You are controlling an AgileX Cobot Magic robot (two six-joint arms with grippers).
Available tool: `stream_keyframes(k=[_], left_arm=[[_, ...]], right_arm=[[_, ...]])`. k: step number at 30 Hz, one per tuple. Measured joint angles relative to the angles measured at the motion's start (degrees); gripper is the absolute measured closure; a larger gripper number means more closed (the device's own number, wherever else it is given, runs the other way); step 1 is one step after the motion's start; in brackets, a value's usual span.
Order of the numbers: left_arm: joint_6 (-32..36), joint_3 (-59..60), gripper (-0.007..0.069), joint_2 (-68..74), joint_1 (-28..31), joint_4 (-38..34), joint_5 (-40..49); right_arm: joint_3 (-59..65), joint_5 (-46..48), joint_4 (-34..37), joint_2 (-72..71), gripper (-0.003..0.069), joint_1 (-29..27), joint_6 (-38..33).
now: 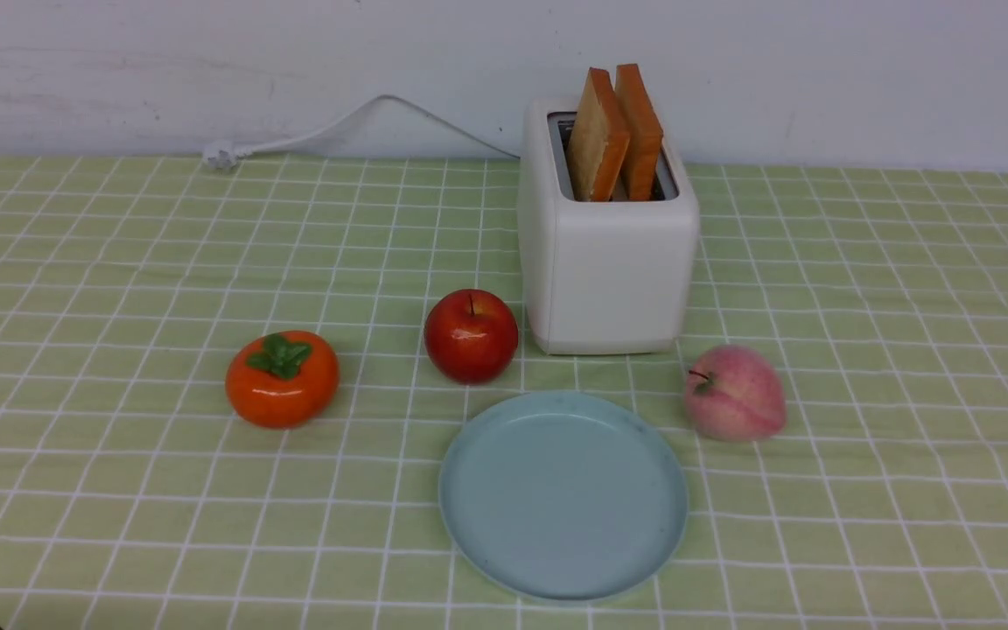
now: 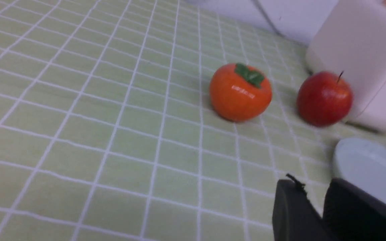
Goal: Take toasted bread from bread machine on green coffee tablecloth place on plate.
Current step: 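Reach for a toast slice standing in the toaster with the left gripper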
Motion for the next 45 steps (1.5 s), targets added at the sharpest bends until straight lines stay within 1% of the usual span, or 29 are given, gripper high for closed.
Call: stream_keyframes(k=[1,2,4,5,6,7,10,12,14,16,20,21,22,25,26,28,29,30,32,33,35,36,39,41,42,44,45], left_arm=[[-0.9,0.0,0.0477,0.0,0.0,-3.2,-1.5],[-1.0,0.0,0.0477,0.0,0.0,-3.2,-1.8],[-2.9,0.0,0.0477,0.0,0.0,-12.6,-5.8],[-3.2,0.0,0.0477,0.0,0.0,-15.9,-7.0],[-3.3,0.0,0.0477,0.0,0.0,-16.6,-7.3],[-3.5,0.0,0.0475,0.0,0.0,-21.3,-9.1],[-3.3,0.0,0.047,0.0,0.0,-25.6,-11.5],[-1.9,0.0,0.0468,0.0,0.0,-28.4,-15.3],[-1.1,0.0,0.047,0.0,0.0,-29.1,-17.0],[-0.7,-0.1,0.0484,0.0,0.0,-29.3,-16.7],[3.7,-5.6,0.0617,0.1,0.0,-25.9,-8.8],[5.5,-7.3,0.0638,0.8,0.0,-24.7,-7.3],[6.3,-8.0,0.0638,1.0,0.0,-24.4,-6.9],[11.1,-14.0,0.0638,8.3,0.0,-22.2,-0.3],[11.7,-14.9,0.0638,9.9,0.0,-22.0,1.6],[13.8,-17.3,0.0638,14.0,-0.1,-21.7,4.4],[15.5,-19.0,0.0638,17.4,-0.5,-21.7,5.5],[16.3,-19.8,0.0638,18.3,-0.7,-21.7,5.6],[19.3,-23.1,0.0638,23.8,-3.1,-22.1,5.7],[19.8,-23.6,0.0638,24.2,-3.5,-22.2,5.7],[23.0,-26.7,0.0638,30.0,-6.7,-23.7,5.5],[23.2,-26.7,0.0638,30.4,-6.9,-23.8,5.4],[28.4,-29.9,0.0638,37.9,-10.9,-27.5,1.7],[31.7,-31.4,0.0638,41.5,-12.9,-29.2,-1.4],[36.1,-33.5,0.0638,46.0,-15.7,-30.9,-4.1],[40.8,-36.3,0.0638,51.2,-20.1,-33.3,-7.8],[43.3,-38.1,0.0638,54.2,-22.5,-34.6,-9.8]], right_arm=[[0.0,0.0,0.0,0.0,0.0419,0.0,0.0],[0.0,0.0,0.0,0.0,0.0419,0.0,0.0],[0.0,0.0,0.0,0.0,0.0419,0.0,0.0],[0.0,0.0,0.0,0.0,0.0419,0.0,0.0],[0.0,0.0,0.0,0.0,0.0419,0.0,0.0],[0.0,0.0,0.0,0.0,0.0419,0.0,0.0],[0.0,0.0,0.0,0.0,0.0419,0.0,0.0],[0.0,0.0,0.0,0.0,0.0419,0.0,0.0],[0.0,0.0,0.0,0.0,0.0419,0.0,0.0],[0.0,0.0,0.0,0.0,0.0419,0.0,0.0],[0.0,0.0,0.0,0.0,0.0419,0.0,0.0],[0.0,0.0,0.0,0.0,0.0419,0.0,0.0],[0.0,0.0,0.0,0.0,0.0419,0.0,0.0],[0.3,-2.0,0.2,0.0,0.0419,0.0,0.0],[0.4,-2.7,0.7,0.0,0.0419,0.0,0.0],[0.6,-4.5,2.5,0.0,0.0419,0.0,0.4],[0.6,-6.2,4.7,0.0,0.0419,0.0,1.2],[0.6,-6.5,5.5,0.0,0.0419,0.0,1.4],[0.6,-10.5,11.9,0.0,0.0419,0.0,3.9],[0.6,-10.8,12.3,0.0,0.0419,0.0,4.1],[0.6,-13.4,17.9,0.0,0.0419,0.0,6.4],[0.6,-13.6,18.5,0.0,0.0419,0.0,6.4],[0.6,-16.1,22.8,0.0,0.0421,0.0,7.3],[0.2,-15.6,23.8,0.0,0.0429,0.0,7.3],[-2.1,-13.2,24.2,0.3,0.0452,0.0,7.2],[-6.5,-8.8,23.8,2.7,0.0494,0.0,5.4],[-9.5,-4.9,23.1,4.8,0.0518,0.0,3.7]])
